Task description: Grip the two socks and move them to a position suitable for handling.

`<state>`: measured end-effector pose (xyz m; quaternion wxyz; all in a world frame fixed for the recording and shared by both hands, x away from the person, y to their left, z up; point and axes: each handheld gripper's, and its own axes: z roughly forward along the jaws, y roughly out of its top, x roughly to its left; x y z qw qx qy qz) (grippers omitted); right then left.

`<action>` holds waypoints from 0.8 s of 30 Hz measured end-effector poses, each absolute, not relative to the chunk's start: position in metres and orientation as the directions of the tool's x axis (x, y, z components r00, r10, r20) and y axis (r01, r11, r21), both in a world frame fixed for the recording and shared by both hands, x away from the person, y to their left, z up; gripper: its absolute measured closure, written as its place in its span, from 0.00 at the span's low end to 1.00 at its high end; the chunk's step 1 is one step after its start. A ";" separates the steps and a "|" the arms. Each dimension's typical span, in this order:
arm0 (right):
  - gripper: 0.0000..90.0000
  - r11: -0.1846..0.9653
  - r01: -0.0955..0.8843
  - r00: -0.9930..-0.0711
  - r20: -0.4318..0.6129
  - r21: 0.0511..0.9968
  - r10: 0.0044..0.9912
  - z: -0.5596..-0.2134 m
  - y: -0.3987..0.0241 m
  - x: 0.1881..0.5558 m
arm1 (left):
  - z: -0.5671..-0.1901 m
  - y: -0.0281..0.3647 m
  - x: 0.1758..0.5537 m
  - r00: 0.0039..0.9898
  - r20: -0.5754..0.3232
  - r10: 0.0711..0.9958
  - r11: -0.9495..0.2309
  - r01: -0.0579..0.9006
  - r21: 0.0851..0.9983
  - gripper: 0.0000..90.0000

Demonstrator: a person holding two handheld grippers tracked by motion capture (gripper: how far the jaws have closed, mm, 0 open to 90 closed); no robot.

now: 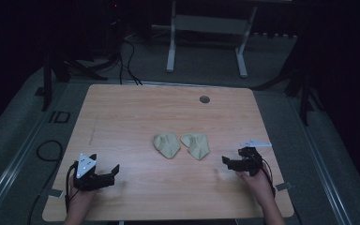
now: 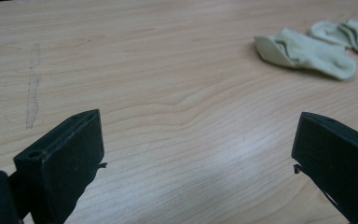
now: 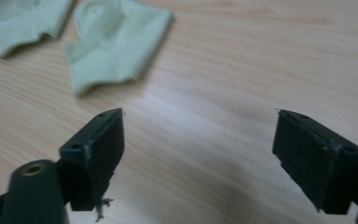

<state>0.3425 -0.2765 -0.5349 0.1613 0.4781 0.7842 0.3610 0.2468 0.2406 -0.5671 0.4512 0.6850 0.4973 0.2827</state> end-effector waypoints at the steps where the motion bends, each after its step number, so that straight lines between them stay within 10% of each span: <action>1: 0.22 0.299 0.625 -0.502 0.078 0.722 0.861 -0.532 -0.269 0.348 | -0.567 0.242 0.247 0.344 -0.081 0.935 -0.080 0.429 0.900 0.02; 24: 0.25 0.403 0.614 -0.591 0.057 0.678 0.804 -0.528 -0.177 0.403 | -0.564 0.227 0.248 0.413 -0.118 0.903 -0.141 0.544 0.827 0.00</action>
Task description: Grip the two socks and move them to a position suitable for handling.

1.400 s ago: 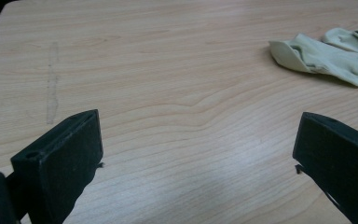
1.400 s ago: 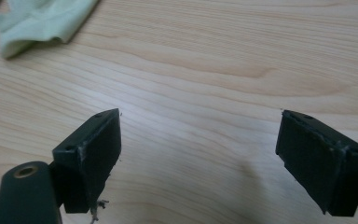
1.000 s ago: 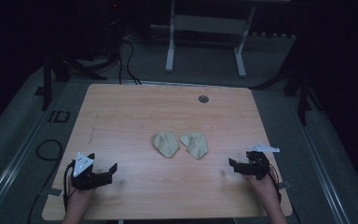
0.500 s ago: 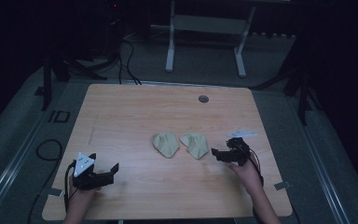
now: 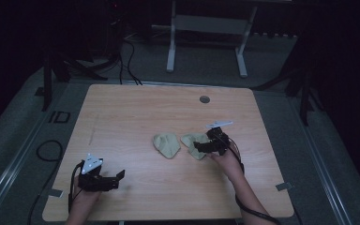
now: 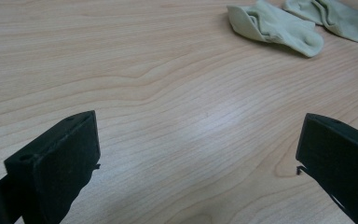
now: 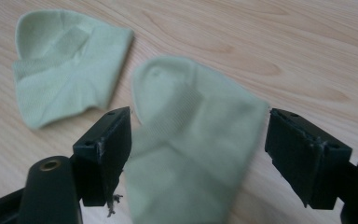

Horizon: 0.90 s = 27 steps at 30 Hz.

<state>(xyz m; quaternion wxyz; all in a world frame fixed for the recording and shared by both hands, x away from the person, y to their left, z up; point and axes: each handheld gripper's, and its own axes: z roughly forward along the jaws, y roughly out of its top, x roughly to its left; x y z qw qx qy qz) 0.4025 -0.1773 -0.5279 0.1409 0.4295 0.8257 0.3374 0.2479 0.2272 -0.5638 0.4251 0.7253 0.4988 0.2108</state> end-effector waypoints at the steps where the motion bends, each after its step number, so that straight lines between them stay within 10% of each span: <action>1: 0.25 0.409 0.614 -0.592 0.051 0.675 0.805 -0.529 -0.173 0.405 | -0.563 0.227 0.247 0.416 -0.115 0.902 -0.144 0.541 0.829 0.00; 15: 0.38 0.472 0.623 -0.566 -0.057 0.624 0.823 -0.554 -0.142 0.426 | -0.563 0.223 0.246 0.443 -0.098 0.891 -0.172 0.530 0.830 0.00; 27: 0.88 0.482 0.616 -0.553 -0.094 0.623 0.828 -0.551 -0.138 0.422 | -0.566 0.219 0.247 0.470 -0.089 0.878 -0.206 0.540 0.816 0.00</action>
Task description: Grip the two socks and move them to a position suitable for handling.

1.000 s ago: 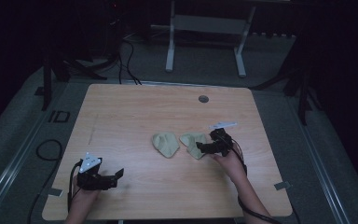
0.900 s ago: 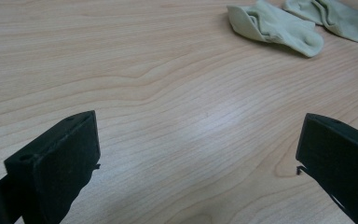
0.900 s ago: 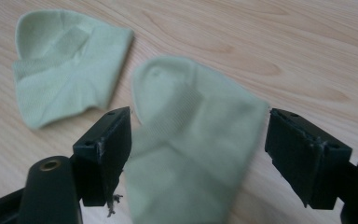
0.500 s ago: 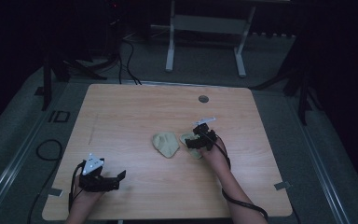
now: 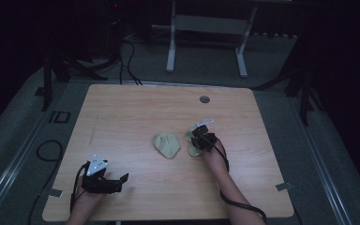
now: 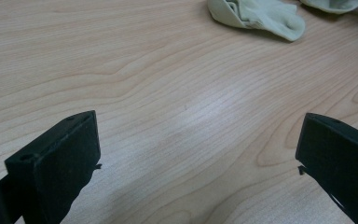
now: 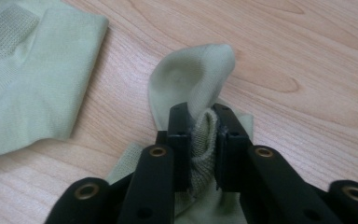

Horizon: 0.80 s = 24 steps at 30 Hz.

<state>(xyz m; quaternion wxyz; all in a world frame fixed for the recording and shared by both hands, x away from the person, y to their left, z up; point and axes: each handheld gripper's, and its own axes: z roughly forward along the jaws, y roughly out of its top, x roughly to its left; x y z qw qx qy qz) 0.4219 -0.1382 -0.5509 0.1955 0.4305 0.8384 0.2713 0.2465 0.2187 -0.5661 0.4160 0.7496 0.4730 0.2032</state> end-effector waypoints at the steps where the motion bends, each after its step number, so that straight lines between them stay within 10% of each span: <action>1: 0.89 0.484 0.617 -0.558 -0.089 0.620 0.825 -0.550 -0.139 0.422 | -0.566 0.219 0.246 0.471 -0.092 0.877 -0.205 0.541 0.815 0.00; 24: 0.89 0.647 0.353 -0.803 -0.136 0.676 0.580 -0.484 -0.132 0.344 | -0.564 0.219 0.243 0.479 -0.103 0.872 -0.188 0.522 0.832 0.00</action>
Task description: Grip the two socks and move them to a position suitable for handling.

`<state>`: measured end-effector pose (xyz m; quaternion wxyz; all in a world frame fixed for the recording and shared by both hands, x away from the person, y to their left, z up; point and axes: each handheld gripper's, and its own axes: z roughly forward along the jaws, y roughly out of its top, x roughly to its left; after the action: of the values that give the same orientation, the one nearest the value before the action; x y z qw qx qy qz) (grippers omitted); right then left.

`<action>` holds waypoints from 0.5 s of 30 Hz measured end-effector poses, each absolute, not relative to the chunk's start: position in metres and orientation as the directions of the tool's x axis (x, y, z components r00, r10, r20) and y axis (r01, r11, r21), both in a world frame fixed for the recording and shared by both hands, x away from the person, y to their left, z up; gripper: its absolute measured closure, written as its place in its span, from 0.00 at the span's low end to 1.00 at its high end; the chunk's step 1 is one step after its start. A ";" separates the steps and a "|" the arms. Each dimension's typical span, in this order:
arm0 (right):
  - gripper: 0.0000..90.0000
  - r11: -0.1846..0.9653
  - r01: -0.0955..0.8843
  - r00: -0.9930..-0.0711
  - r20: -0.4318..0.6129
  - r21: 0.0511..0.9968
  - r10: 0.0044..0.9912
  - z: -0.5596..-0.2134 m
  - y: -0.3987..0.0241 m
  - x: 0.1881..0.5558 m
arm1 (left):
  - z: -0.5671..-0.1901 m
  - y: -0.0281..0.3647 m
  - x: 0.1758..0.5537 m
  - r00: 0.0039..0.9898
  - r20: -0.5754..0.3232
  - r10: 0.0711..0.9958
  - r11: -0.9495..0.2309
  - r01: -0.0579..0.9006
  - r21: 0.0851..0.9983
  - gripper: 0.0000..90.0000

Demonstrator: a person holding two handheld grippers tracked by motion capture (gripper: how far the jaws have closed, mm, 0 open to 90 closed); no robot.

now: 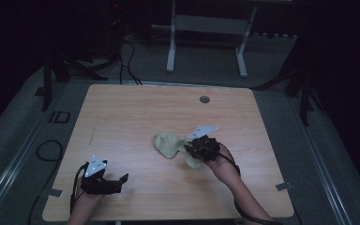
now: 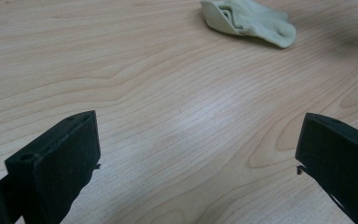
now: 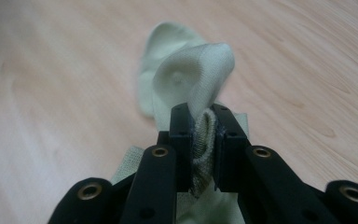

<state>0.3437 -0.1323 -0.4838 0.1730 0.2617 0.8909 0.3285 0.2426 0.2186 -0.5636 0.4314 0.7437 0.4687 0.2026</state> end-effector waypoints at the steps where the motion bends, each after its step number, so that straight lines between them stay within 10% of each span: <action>1: 0.89 0.664 0.342 -0.817 -0.140 0.665 0.560 -0.485 -0.130 0.338 | -0.563 0.218 0.242 0.478 -0.097 0.873 -0.193 0.521 0.831 0.00; 15: 0.89 0.739 0.258 -0.914 -0.090 0.622 0.395 -0.522 -0.122 0.274 | -0.566 0.211 0.242 0.510 -0.101 0.854 -0.215 0.524 0.824 0.00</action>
<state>0.2741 -0.1221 -0.5217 0.1086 0.1764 0.9261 0.3154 0.2421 0.2105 -0.5659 0.4295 0.7554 0.4560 0.1922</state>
